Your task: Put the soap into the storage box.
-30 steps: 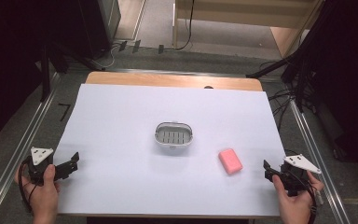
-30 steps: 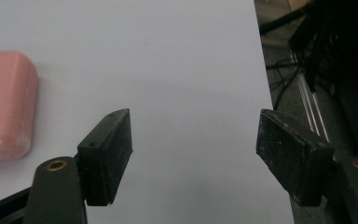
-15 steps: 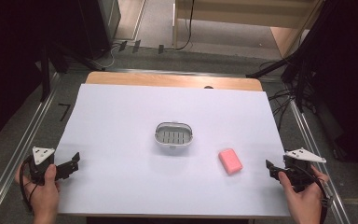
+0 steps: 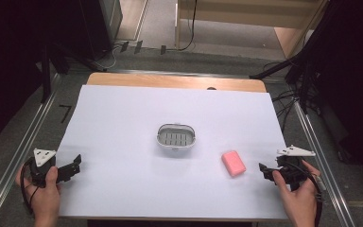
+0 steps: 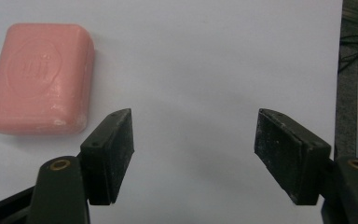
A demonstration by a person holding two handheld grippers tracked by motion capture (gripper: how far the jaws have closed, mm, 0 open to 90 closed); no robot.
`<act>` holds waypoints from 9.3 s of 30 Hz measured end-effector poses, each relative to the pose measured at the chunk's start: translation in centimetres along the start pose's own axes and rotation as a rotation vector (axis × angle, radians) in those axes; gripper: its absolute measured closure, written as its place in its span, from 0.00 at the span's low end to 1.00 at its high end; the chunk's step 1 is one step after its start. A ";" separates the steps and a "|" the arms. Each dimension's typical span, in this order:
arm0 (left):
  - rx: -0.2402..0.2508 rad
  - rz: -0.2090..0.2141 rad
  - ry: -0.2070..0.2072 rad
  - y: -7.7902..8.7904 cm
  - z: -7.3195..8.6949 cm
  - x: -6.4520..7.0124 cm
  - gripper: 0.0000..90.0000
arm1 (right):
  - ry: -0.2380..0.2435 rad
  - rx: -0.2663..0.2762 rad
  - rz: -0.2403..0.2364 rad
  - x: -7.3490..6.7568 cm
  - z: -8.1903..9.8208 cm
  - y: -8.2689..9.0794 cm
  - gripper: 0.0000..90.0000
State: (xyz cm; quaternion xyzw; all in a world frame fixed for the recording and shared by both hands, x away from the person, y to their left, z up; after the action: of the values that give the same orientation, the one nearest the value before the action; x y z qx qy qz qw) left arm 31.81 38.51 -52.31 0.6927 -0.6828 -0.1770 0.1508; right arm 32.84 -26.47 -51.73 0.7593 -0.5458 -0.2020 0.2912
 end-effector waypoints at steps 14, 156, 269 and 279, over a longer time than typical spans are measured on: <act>-0.006 -0.001 -0.006 -0.1 0.0 0.0 0.08 | -0.045 -0.099 -0.100 -3.0 0.5 -0.6 0.04; 0.000 0.010 0.006 0.0 0.0 0.0 0.08 | 0.456 -0.075 -0.453 -16.9 -11.4 -6.3 0.43; -0.002 0.008 0.008 0.0 0.0 0.0 0.08 | 0.613 0.024 -0.631 -22.9 -14.7 -9.8 0.35; 0.000 0.011 0.006 0.0 0.0 0.0 0.08 | 0.493 0.032 -0.587 -20.8 -14.0 -9.5 0.30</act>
State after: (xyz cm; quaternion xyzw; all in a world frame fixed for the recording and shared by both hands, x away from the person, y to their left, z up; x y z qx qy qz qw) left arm 31.86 38.49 -52.32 0.6895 -0.6860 -0.1740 0.1538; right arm 41.64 -1.48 -47.79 0.9136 -0.2218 -0.0796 0.3314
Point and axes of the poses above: each handheld gripper's, and its own axes: y roughly backward along the jaws, z roughly out of its underside, x roughly to its right, the point moved 10 cm from there along -y, roughly forward along the jaws, and after that the axes turned 10 degrees about x, right-handed, at the moved point
